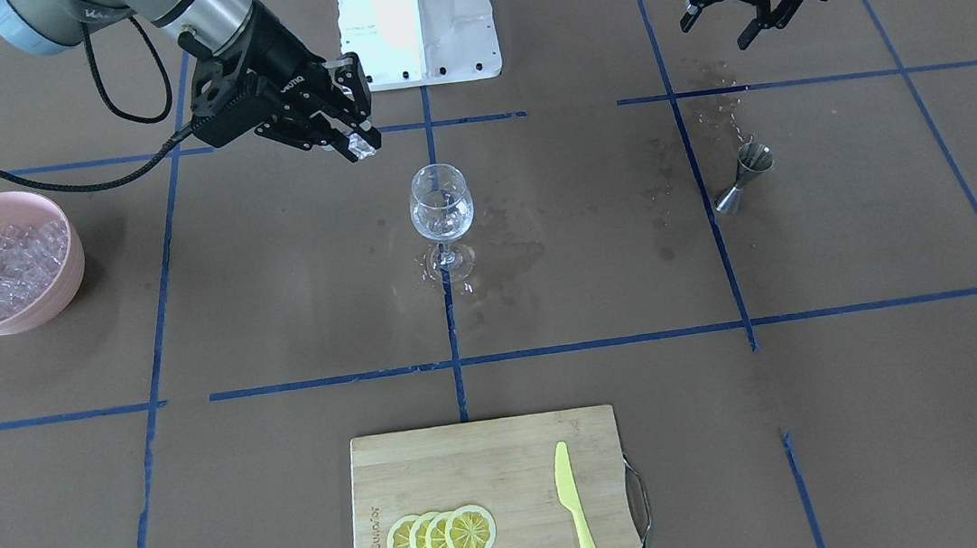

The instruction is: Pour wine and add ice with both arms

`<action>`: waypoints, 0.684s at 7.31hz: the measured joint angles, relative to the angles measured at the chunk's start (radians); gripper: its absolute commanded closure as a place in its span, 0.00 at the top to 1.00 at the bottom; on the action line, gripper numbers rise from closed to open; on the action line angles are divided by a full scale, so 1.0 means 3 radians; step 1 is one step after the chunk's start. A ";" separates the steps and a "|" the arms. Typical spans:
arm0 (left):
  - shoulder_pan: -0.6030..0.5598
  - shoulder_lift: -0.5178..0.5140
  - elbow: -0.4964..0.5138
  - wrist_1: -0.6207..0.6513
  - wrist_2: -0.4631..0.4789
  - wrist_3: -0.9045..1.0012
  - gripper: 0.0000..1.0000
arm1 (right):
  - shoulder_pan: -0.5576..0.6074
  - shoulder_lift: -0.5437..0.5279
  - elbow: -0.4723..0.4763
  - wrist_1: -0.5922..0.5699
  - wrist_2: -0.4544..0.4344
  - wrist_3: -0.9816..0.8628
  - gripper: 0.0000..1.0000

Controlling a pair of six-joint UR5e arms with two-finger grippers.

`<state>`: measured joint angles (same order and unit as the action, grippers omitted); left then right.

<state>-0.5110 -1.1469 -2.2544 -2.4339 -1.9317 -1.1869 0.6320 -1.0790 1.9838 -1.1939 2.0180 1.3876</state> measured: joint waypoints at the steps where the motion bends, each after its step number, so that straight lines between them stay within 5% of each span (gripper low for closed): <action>1: -0.0081 -0.0033 -0.0043 0.0063 -0.0093 0.0002 1.00 | -0.0010 0.0106 -0.0078 -0.0022 -0.0022 0.0006 0.00; 5: -0.0213 -0.0062 -0.0272 0.0444 -0.0404 0.0023 1.00 | -0.0047 0.0481 -0.0403 -0.0096 -0.0125 0.0027 0.00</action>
<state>-0.5750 -1.1656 -2.3361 -2.3006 -2.0531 -1.1800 0.6178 -0.9348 1.8629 -1.2228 1.9805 1.3958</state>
